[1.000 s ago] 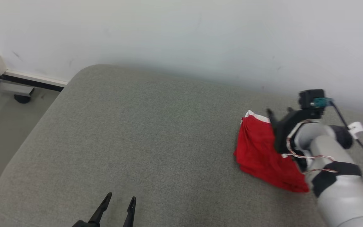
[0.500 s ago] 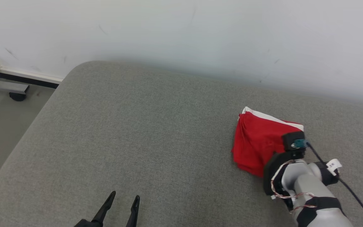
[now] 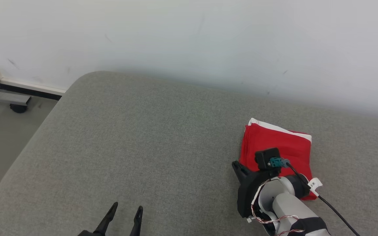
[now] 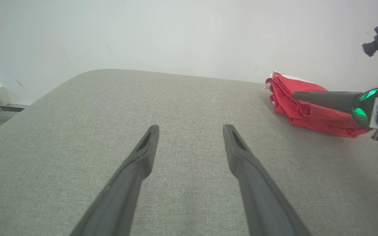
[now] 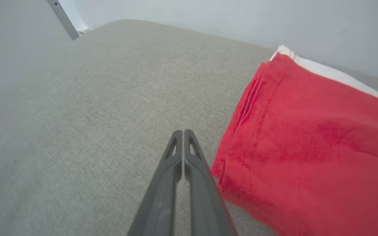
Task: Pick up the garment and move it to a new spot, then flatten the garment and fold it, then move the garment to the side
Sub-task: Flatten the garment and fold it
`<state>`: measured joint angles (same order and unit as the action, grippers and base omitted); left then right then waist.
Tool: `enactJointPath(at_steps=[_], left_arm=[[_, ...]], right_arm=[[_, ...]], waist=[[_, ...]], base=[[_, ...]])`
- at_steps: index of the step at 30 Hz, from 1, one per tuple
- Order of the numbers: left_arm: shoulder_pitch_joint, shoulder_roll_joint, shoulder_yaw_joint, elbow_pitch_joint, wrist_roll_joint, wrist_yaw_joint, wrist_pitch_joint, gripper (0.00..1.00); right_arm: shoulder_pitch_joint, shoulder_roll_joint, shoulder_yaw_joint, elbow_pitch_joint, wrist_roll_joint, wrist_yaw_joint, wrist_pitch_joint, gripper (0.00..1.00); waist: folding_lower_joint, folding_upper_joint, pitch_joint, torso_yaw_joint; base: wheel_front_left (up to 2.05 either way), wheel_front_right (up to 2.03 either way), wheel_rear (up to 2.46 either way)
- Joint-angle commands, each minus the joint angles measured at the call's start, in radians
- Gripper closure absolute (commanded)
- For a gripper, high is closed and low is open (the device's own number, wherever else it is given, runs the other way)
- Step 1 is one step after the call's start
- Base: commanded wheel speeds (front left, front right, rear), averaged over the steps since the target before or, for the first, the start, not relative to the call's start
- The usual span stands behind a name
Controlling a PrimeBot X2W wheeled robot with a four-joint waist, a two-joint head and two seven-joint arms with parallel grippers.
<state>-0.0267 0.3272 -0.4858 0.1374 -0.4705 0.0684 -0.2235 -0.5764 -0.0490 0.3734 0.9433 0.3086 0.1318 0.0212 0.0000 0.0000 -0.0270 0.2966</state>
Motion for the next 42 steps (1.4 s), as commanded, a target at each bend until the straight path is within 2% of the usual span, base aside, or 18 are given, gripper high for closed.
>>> enactJointPath(at_steps=[1,2,6,9,15,19,22,27,30,35,42], left_arm=[[0.016,0.007,0.008,-0.001,-0.006,0.009,-0.007,0.0],[0.025,0.008,0.015,-0.002,-0.008,0.014,-0.01,0.0],[0.044,0.007,0.037,-0.009,-0.016,0.029,-0.023,0.0],[0.058,0.001,0.063,-0.017,-0.022,0.022,-0.035,0.0],[0.089,-0.055,0.2,-0.059,-0.007,0.035,-0.042,0.0],[0.119,-0.115,0.313,-0.094,0.03,0.01,-0.042,0.0],[0.142,-0.158,0.388,-0.089,0.056,-0.026,-0.042,0.0],[0.165,-0.208,0.466,-0.064,0.11,-0.117,-0.042,0.0],[0.181,-0.223,0.489,-0.038,0.156,-0.149,-0.042,0.0],[0.216,-0.246,0.525,-0.002,0.207,-0.172,-0.042,0.0],[0.242,-0.257,0.545,0.036,0.256,-0.181,-0.042,0.0]], right_arm=[[0.027,-0.002,0.006,-0.029,0.017,-0.002,-0.03,0.25],[0.045,-0.002,-0.001,-0.049,0.041,-0.002,-0.049,0.0],[0.101,-0.003,-0.042,-0.108,0.023,-0.002,-0.116,0.0],[0.178,-0.018,-0.092,-0.21,-0.005,-0.002,-0.209,0.0],[0.368,-0.025,-0.252,-0.444,-0.071,-0.002,-0.261,0.0],[0.472,-0.019,-0.333,-0.573,-0.127,-0.002,-0.257,0.0],[0.528,-0.014,-0.381,-0.637,-0.157,-0.002,-0.243,0.0],[0.587,-0.007,-0.445,-0.689,-0.176,-0.002,-0.232,0.0],[0.61,-0.006,-0.455,-0.694,-0.187,-0.002,-0.228,0.0],[0.626,-0.015,-0.453,-0.696,-0.198,-0.002,-0.227,0.0],[0.629,-0.021,-0.436,-0.693,-0.199,-0.002,-0.216,0.0]], waist=[[0.0,0.0,-0.021,-0.027],[0.0,0.0,-0.028,-0.04],[0.0,0.0,-0.046,-0.087],[0.0,0.0,-0.059,-0.141],[0.0,0.0,-0.074,-0.248],[0.0,0.0,-0.078,-0.301],[0.0,0.0,-0.084,-0.324],[0.0,0.0,-0.097,-0.34],[0.0,0.0,-0.106,-0.344],[0.0,0.0,-0.115,-0.352],[0.0,0.0,-0.118,-0.359]], base=[[0.0,0.0,0.0],[0.0,0.0,0.0],[0.0,0.0,0.0],[0.0,0.0,0.0],[0.0,0.0,0.0],[0.0,0.0,0.0],[0.0,0.0,0.0],[0.0,0.0,0.0],[0.0,0.0,0.0],[0.0,0.0,0.0],[0.0,0.0,0.0]])
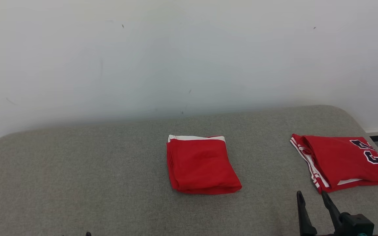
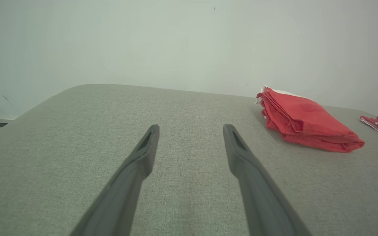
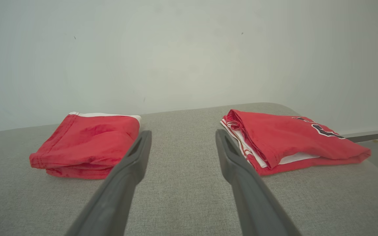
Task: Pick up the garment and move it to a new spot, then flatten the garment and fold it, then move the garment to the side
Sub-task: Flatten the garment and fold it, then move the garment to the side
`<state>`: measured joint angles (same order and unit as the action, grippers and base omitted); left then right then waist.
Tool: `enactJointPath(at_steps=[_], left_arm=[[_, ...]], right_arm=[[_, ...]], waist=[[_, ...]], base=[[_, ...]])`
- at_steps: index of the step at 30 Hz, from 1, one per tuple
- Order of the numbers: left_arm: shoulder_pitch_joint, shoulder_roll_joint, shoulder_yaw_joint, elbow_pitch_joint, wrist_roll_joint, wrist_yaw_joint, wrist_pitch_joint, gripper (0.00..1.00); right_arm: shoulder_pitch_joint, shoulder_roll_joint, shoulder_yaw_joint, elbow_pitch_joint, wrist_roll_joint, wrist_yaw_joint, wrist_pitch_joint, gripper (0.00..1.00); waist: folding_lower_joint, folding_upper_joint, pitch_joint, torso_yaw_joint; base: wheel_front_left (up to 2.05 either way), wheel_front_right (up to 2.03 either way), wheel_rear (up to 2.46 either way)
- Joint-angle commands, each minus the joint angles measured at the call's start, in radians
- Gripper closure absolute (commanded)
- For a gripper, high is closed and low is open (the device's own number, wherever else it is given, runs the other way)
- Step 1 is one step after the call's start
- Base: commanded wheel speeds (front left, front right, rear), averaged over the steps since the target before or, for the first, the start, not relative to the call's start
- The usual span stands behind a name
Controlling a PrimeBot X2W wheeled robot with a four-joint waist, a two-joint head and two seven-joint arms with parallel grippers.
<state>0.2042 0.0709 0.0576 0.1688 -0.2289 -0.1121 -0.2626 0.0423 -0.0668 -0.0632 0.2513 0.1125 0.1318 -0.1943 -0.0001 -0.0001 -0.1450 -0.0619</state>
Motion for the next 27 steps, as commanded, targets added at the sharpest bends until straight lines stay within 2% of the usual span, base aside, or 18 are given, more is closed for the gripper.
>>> enactJointPath(at_steps=[1,10,22,25,27], left_arm=[[0.014,0.001,0.003,0.01,0.021,-0.003,-0.003,0.0],[-0.005,0.015,0.016,0.02,0.043,-0.011,-0.003,0.0],[-0.004,0.003,0.01,0.01,0.049,-0.01,-0.003,0.0],[-0.005,0.001,0.008,0.01,0.046,-0.01,-0.003,0.0],[-0.012,-0.001,0.0,0.011,0.048,-0.011,-0.003,0.0]], right_arm=[[0.011,-0.003,0.001,-0.001,-0.003,-0.002,0.003,0.0],[0.019,0.002,0.005,-0.009,0.011,-0.002,0.013,0.0],[0.021,0.009,0.023,-0.012,0.005,-0.002,0.029,0.0],[0.002,0.01,0.025,0.0,0.009,-0.002,0.066,0.0],[-0.024,0.011,0.044,0.014,0.031,-0.002,0.13,0.0]], waist=[[0.0001,0.0001,0.0,0.0],[0.0001,0.0001,0.006,0.006],[0.0001,0.0001,0.017,0.024],[0.0001,0.0001,0.021,0.031],[0.0001,0.0001,0.025,0.039]], base=[[0.0,0.0,0.0],[0.0,0.0,0.0],[0.0,0.0,0.0],[0.0,0.0,0.0],[0.0,0.0,0.0]])
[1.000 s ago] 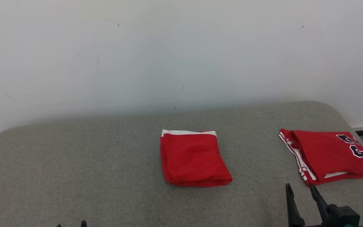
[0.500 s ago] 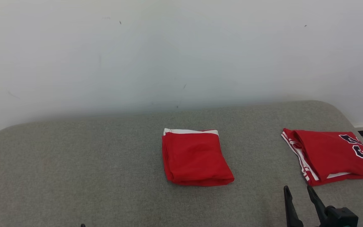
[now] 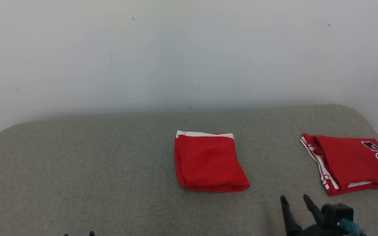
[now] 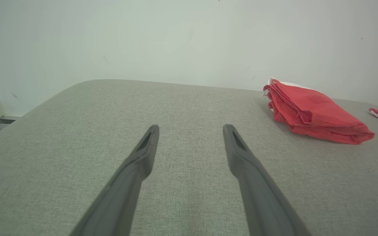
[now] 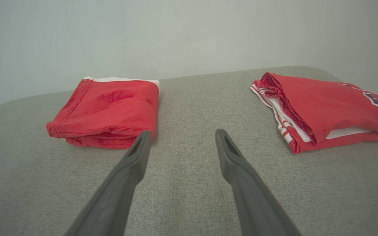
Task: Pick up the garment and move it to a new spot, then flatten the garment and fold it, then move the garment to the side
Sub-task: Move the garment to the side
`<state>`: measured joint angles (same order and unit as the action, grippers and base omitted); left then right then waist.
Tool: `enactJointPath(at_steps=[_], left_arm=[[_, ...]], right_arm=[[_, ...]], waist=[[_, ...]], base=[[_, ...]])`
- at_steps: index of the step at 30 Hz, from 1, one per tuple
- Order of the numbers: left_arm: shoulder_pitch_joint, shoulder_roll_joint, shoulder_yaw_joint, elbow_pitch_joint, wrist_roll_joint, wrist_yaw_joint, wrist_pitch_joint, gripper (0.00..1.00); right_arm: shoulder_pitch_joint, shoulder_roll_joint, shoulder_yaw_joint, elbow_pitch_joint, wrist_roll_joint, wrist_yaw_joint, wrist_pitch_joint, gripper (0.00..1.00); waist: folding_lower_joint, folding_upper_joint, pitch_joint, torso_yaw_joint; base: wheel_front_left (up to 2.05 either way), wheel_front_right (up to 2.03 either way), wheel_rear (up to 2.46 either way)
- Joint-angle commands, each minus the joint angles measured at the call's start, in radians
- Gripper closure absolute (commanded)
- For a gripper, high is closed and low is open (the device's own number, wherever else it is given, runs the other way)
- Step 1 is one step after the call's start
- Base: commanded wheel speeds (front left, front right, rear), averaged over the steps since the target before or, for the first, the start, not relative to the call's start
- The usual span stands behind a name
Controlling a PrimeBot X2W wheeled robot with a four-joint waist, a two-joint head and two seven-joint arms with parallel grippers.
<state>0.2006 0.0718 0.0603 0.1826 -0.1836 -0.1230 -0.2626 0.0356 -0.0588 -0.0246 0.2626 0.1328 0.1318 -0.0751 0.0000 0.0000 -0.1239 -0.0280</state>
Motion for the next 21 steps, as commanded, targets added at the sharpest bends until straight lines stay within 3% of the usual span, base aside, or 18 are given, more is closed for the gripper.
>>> enactJointPath(at_steps=[1,8,14,21], left_arm=[[-0.013,-0.002,-0.007,-0.003,0.004,0.0,-0.003,0.0],[-0.05,0.01,-0.059,-0.011,0.015,-0.004,-0.003,0.0],[-0.091,0.015,-0.122,-0.035,0.026,-0.007,0.003,0.0],[-0.143,0.021,-0.163,-0.047,0.02,-0.008,0.002,0.0]], right_arm=[[-0.039,0.004,0.012,0.007,0.024,-0.002,0.052,0.0],[-0.247,-0.072,0.106,0.058,0.092,-0.002,0.446,0.0],[-0.466,-0.087,-0.058,0.228,0.05,-0.001,0.616,0.0],[-0.632,-0.064,-0.265,0.393,-0.028,-0.001,0.678,0.0]], waist=[[0.0,0.0,0.006,0.009],[0.0,0.0,0.046,0.074],[0.0,0.0,0.133,0.196],[0.0,0.0,0.236,0.302]], base=[[0.0,0.0,0.0],[0.0,0.0,0.0],[0.0,0.0,0.0],[0.0,0.0,0.0]])
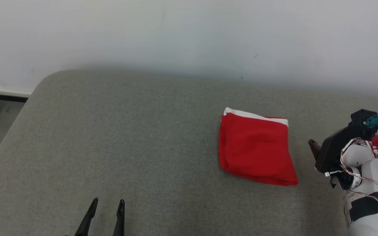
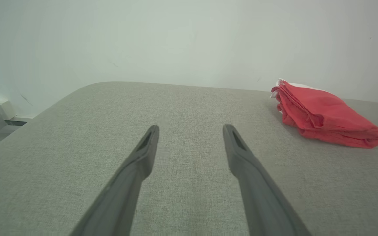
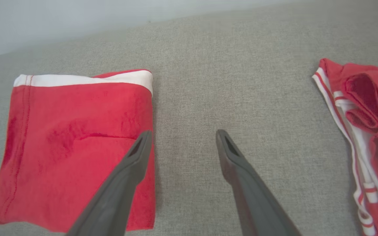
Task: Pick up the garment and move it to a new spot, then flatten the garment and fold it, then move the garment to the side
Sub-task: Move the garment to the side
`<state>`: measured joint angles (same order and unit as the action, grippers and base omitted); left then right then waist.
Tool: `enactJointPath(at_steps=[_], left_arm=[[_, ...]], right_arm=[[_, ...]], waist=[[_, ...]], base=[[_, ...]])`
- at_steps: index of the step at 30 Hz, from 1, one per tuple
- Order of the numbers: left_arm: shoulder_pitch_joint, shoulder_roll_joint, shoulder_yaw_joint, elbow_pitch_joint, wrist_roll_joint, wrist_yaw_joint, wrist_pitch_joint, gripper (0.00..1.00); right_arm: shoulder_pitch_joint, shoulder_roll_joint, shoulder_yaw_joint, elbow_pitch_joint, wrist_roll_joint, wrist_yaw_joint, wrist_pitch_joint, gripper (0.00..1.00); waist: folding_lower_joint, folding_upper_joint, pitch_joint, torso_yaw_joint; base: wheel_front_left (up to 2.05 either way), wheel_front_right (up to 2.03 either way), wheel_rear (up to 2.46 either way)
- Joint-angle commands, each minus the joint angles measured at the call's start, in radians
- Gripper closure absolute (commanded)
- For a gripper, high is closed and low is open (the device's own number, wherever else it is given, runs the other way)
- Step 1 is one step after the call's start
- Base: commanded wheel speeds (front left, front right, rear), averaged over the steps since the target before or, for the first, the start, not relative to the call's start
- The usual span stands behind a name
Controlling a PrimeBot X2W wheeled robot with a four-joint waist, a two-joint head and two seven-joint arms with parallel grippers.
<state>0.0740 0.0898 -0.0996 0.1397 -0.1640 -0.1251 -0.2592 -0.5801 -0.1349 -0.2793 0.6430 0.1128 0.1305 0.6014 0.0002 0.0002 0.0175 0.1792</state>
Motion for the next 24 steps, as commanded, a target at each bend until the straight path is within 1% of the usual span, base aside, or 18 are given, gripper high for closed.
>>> enactJointPath(at_steps=[1,3,7,12,16,17,18,19,20,24], left_arm=[[-0.024,0.003,-0.008,-0.005,-0.001,-0.005,-0.002,0.0],[-0.034,0.002,-0.013,-0.001,-0.004,-0.004,-0.003,0.0],[-0.044,-0.001,-0.017,0.003,-0.009,-0.003,-0.005,0.0],[-0.06,-0.008,-0.025,0.023,-0.012,-0.002,-0.007,0.0],[-0.073,-0.009,-0.031,0.034,-0.016,-0.003,-0.006,0.0],[-0.077,-0.01,-0.032,0.035,-0.017,-0.003,-0.006,0.0],[-0.08,-0.01,-0.029,0.035,-0.019,-0.003,-0.006,0.0],[-0.082,-0.01,-0.029,0.036,-0.02,-0.003,-0.006,0.0],[-0.083,-0.009,-0.026,0.037,-0.022,-0.003,-0.006,0.0],[-0.085,-0.008,-0.017,0.041,-0.028,-0.004,-0.006,0.0]], right_arm=[[-0.032,0.015,-0.034,0.028,-0.024,0.0,0.008,0.0],[-0.058,0.027,-0.064,0.058,-0.05,0.0,0.011,0.0],[-0.078,0.043,-0.081,0.092,-0.086,0.0,0.008,0.0],[-0.079,0.056,-0.109,0.14,-0.177,0.0,0.034,0.0],[-0.078,0.074,-0.138,0.17,-0.222,0.0,0.044,0.0],[-0.077,0.078,-0.141,0.178,-0.229,0.0,0.052,0.02],[-0.075,0.081,-0.128,0.186,-0.237,0.0,0.059,0.47],[-0.075,0.084,-0.113,0.193,-0.237,0.0,0.063,0.8],[-0.078,0.088,-0.089,0.197,-0.231,0.0,0.06,1.0],[-0.074,0.083,-0.002,0.185,-0.213,0.001,0.037,1.0]], waist=[[-0.0002,-0.0002,0.107,0.108],[-0.0002,-0.0002,0.123,0.125],[-0.0002,-0.0002,0.141,0.137],[-0.0002,-0.0002,0.156,0.137],[-0.0002,-0.0002,0.167,0.129],[-0.0002,-0.0002,0.169,0.125],[-0.0002,-0.0002,0.17,0.119],[-0.0002,-0.0002,0.17,0.114],[-0.0002,-0.0002,0.17,0.106],[-0.0002,-0.0002,0.158,0.065]], base=[[0.0,0.0,0.0],[0.0,0.0,0.0],[0.0,0.0,0.0],[0.0,0.0,0.0],[0.0,0.0,0.0],[0.0,0.0,0.0],[0.0,0.0,0.0],[0.0,0.0,0.0],[0.0,0.0,0.0],[0.0,0.0,0.0]])
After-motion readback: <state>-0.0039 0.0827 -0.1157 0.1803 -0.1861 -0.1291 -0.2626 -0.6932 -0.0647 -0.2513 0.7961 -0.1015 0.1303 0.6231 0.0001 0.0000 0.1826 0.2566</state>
